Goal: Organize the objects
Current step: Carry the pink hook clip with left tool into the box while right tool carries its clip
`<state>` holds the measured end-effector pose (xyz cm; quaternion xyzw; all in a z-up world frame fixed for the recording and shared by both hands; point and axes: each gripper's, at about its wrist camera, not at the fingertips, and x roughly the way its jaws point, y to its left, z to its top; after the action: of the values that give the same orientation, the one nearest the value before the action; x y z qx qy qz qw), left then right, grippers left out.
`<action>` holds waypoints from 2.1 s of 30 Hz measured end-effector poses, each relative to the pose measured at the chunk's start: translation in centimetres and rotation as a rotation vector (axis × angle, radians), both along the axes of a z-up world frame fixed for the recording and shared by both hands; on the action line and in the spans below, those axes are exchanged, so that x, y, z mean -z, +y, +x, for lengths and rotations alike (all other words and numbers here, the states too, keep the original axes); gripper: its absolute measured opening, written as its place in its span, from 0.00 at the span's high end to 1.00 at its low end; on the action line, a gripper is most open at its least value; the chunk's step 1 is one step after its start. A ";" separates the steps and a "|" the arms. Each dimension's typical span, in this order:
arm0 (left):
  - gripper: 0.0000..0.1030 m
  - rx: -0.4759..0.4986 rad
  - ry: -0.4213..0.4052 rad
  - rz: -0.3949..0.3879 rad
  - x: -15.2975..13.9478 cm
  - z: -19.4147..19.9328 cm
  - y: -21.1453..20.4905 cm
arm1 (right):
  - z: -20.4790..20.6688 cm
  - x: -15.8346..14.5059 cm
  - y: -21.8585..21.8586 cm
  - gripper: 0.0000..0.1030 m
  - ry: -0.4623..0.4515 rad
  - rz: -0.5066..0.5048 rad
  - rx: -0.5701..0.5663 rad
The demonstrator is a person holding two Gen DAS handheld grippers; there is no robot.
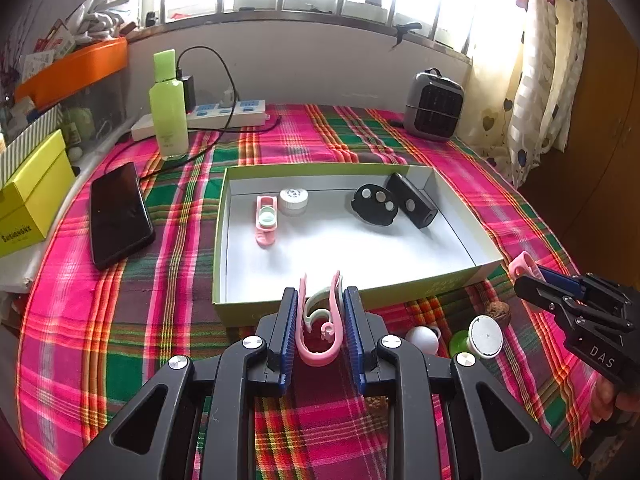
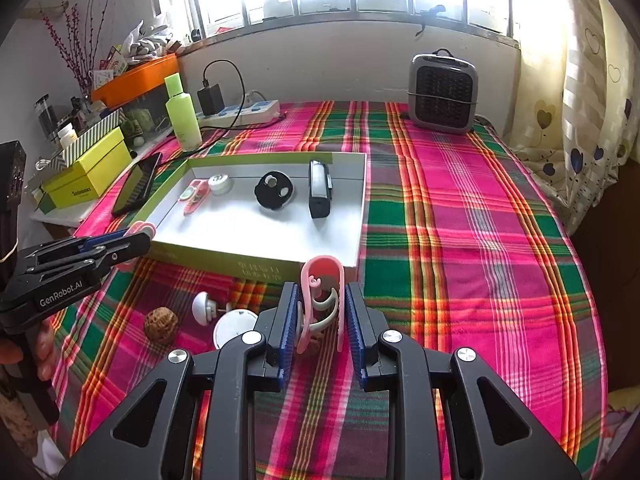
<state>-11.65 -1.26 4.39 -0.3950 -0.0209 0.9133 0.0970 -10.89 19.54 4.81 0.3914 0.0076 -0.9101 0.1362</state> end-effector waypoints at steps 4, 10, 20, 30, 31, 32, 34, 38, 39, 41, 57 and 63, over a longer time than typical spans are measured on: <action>0.79 0.006 0.004 -0.006 -0.2 -0.4 0.3 | -0.6 -0.2 -0.4 0.76 0.001 -0.007 -0.010; 0.79 0.010 0.003 -0.007 -0.2 -1.0 0.5 | -1.4 -0.5 -1.0 0.76 0.007 -0.001 -0.027; 0.79 0.008 0.007 -0.015 -0.4 -2.9 0.8 | -3.4 -1.0 -2.4 0.76 0.017 0.006 -0.063; 0.79 0.004 -0.005 -0.009 -0.2 -4.5 0.9 | -5.5 -0.5 -2.8 0.76 -0.013 -0.010 -0.072; 0.79 0.006 -0.005 -0.011 -0.2 -4.7 1.0 | -5.6 -0.5 -2.9 0.76 -0.013 -0.010 -0.074; 0.79 0.005 -0.006 -0.013 -0.1 -4.8 1.0 | -5.8 -0.5 -2.9 0.76 -0.013 -0.011 -0.077; 0.79 0.006 -0.011 -0.013 0.0 -5.1 1.1 | -6.1 -0.4 -3.1 0.76 -0.017 -0.013 -0.087; 0.79 0.008 -0.019 -0.016 0.4 -5.7 1.3 | -6.8 0.0 -3.4 0.76 -0.035 -0.013 -0.098; 0.79 0.006 -0.022 -0.016 0.5 -5.9 1.3 | -7.0 0.1 -3.5 0.76 -0.039 -0.013 -0.097; 0.79 0.004 -0.031 -0.015 0.8 -6.2 1.3 | -7.2 0.2 -3.6 0.76 -0.043 -0.013 -0.097; 0.79 0.005 -0.057 -0.017 1.8 -7.8 1.7 | -9.3 1.7 -4.4 0.76 -0.085 0.003 -0.111; 0.79 0.001 -0.066 -0.018 2.3 -8.3 1.7 | -9.8 2.1 -4.3 0.76 -0.097 0.003 -0.109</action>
<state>-19.90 0.48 2.13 -0.4259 -0.0155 0.8998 0.0932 -20.73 15.20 2.68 0.4344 0.0236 -0.8811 0.1853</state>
